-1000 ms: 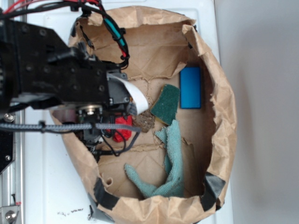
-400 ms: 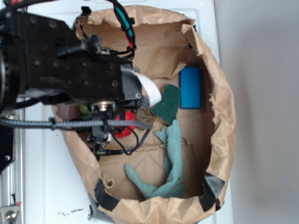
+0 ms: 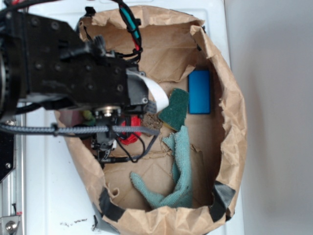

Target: Grab the red paper.

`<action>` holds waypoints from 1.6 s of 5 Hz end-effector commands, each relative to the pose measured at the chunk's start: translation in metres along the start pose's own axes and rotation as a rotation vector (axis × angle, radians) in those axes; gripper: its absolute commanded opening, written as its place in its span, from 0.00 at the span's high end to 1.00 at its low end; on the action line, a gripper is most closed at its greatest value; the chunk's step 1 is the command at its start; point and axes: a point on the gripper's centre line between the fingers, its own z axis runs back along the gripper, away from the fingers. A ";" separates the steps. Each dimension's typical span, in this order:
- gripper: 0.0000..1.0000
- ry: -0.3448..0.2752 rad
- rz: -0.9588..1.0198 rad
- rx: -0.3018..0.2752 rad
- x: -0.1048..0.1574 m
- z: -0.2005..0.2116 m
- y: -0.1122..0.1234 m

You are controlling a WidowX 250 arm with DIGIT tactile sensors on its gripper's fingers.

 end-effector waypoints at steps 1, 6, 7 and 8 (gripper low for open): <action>0.00 -0.073 -0.029 -0.004 0.006 0.000 -0.009; 0.00 -0.063 -0.101 0.041 0.000 -0.037 -0.050; 1.00 -0.066 -0.074 0.032 0.000 -0.037 -0.048; 1.00 -0.085 -0.069 0.033 0.002 -0.035 -0.046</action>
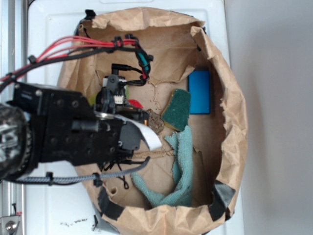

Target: Grab the red paper.

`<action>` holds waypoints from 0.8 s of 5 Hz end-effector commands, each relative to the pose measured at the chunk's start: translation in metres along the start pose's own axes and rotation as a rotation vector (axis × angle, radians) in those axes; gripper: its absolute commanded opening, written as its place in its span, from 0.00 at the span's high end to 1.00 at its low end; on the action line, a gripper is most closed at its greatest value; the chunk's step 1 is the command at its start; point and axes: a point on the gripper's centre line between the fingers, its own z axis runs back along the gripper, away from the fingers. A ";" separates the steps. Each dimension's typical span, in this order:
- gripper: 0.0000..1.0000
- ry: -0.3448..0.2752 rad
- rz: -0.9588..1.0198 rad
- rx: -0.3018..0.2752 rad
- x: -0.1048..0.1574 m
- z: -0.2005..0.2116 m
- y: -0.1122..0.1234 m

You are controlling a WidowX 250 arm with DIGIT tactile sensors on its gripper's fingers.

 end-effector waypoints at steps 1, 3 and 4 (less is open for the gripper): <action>1.00 -0.043 0.014 -0.015 0.006 0.004 0.000; 1.00 -0.086 0.084 -0.022 0.023 0.033 0.006; 1.00 -0.095 0.104 -0.090 0.033 0.064 0.004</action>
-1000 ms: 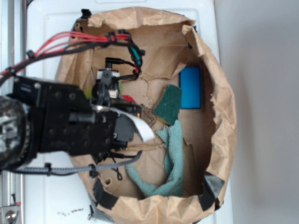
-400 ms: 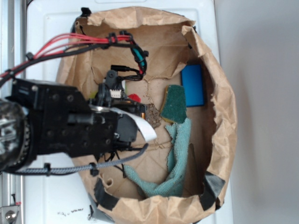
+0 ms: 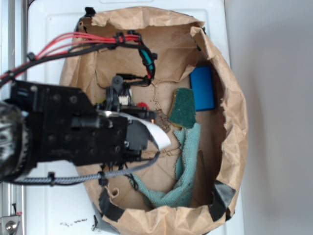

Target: Grab the red paper.

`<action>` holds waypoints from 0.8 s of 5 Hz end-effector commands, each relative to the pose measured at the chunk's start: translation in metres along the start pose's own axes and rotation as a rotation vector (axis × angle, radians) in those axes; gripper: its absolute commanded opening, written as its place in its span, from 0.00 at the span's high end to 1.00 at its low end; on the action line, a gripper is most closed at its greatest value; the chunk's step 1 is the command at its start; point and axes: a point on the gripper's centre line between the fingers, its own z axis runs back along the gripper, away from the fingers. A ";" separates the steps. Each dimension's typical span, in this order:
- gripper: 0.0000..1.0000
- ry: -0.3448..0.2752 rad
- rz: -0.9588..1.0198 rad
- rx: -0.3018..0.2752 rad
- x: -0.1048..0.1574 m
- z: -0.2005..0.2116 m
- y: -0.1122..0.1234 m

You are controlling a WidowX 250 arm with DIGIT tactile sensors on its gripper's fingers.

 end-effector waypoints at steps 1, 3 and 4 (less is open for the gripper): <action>1.00 -0.074 0.039 -0.112 0.028 0.063 0.000; 1.00 -0.092 0.055 -0.169 0.032 0.085 0.005; 1.00 -0.096 0.057 -0.174 0.033 0.086 0.005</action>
